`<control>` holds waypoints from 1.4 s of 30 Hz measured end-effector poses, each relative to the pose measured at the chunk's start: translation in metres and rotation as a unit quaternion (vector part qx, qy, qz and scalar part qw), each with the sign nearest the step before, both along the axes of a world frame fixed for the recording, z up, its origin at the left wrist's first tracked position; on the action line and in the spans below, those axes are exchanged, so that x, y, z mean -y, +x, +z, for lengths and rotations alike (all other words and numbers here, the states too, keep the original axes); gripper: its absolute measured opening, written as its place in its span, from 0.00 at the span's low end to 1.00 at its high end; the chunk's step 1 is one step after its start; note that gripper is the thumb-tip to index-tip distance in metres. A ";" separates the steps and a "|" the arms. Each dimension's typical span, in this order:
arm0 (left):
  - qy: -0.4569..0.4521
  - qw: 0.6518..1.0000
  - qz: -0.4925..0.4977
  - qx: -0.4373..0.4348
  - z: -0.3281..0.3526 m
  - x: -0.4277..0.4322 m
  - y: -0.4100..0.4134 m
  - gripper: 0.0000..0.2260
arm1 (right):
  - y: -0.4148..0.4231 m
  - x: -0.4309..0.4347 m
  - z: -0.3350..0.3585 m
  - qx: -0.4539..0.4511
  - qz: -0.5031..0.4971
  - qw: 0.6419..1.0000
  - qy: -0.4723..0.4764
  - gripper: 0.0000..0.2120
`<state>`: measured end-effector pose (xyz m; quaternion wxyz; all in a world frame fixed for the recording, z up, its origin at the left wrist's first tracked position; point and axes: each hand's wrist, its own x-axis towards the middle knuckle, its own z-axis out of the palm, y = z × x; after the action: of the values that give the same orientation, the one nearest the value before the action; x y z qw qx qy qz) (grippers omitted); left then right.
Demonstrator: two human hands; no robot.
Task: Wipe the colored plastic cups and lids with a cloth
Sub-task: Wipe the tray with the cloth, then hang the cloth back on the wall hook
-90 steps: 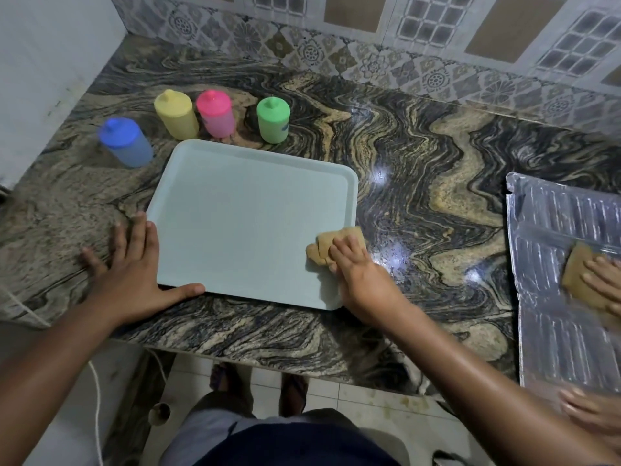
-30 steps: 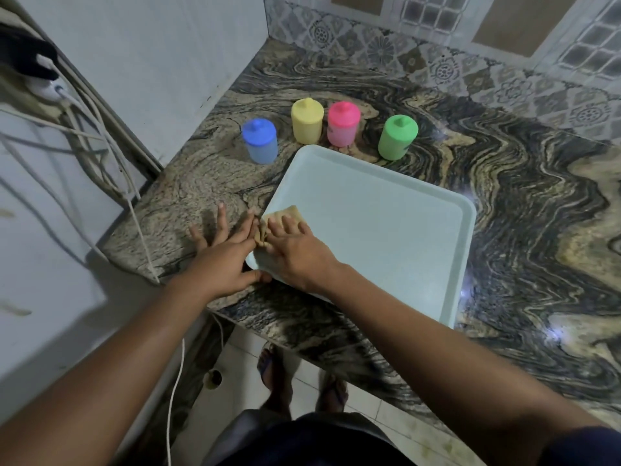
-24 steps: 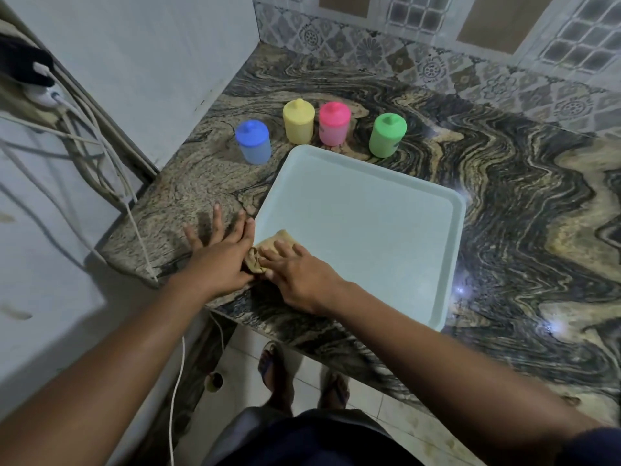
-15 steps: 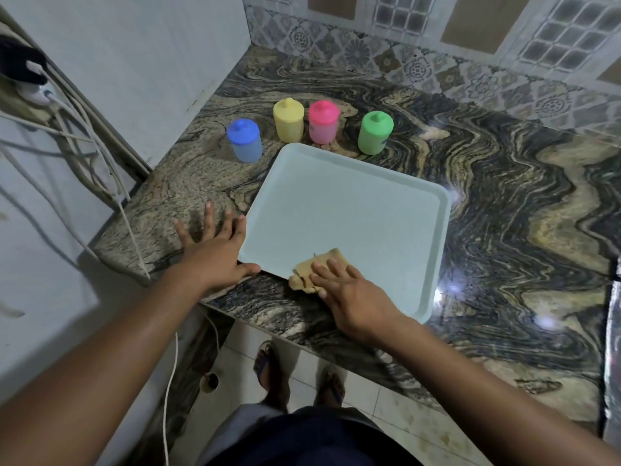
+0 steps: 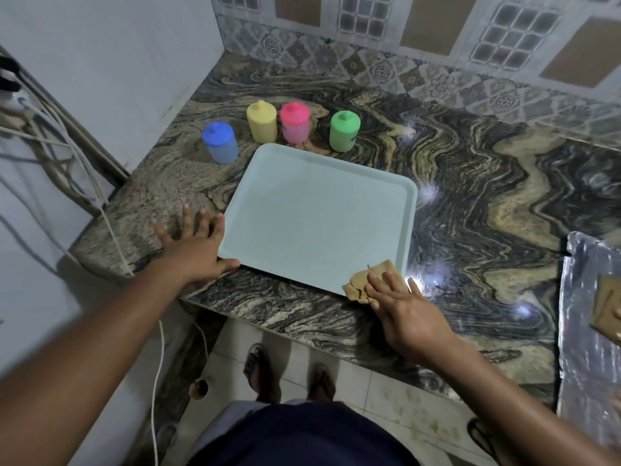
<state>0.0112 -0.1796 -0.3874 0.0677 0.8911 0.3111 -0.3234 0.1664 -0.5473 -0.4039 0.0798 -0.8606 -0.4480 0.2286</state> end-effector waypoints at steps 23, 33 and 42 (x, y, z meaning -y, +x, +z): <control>-0.489 0.740 0.303 0.349 0.061 0.110 0.053 0.16 | -0.001 -0.111 0.080 -0.430 -0.263 0.776 0.379 0.15; -0.301 0.809 0.176 0.473 0.052 0.078 0.055 0.13 | 0.010 -0.125 0.069 -0.371 -0.307 0.814 0.324 0.06; -0.552 0.625 0.379 0.402 0.062 0.075 0.053 0.16 | 0.013 -0.146 0.081 -0.567 -0.291 0.696 0.330 0.11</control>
<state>0.0643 -0.2546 -0.3256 0.7818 0.5313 0.3262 0.0101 0.1789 -0.4017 -0.3232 0.6599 -0.5736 -0.0913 0.4766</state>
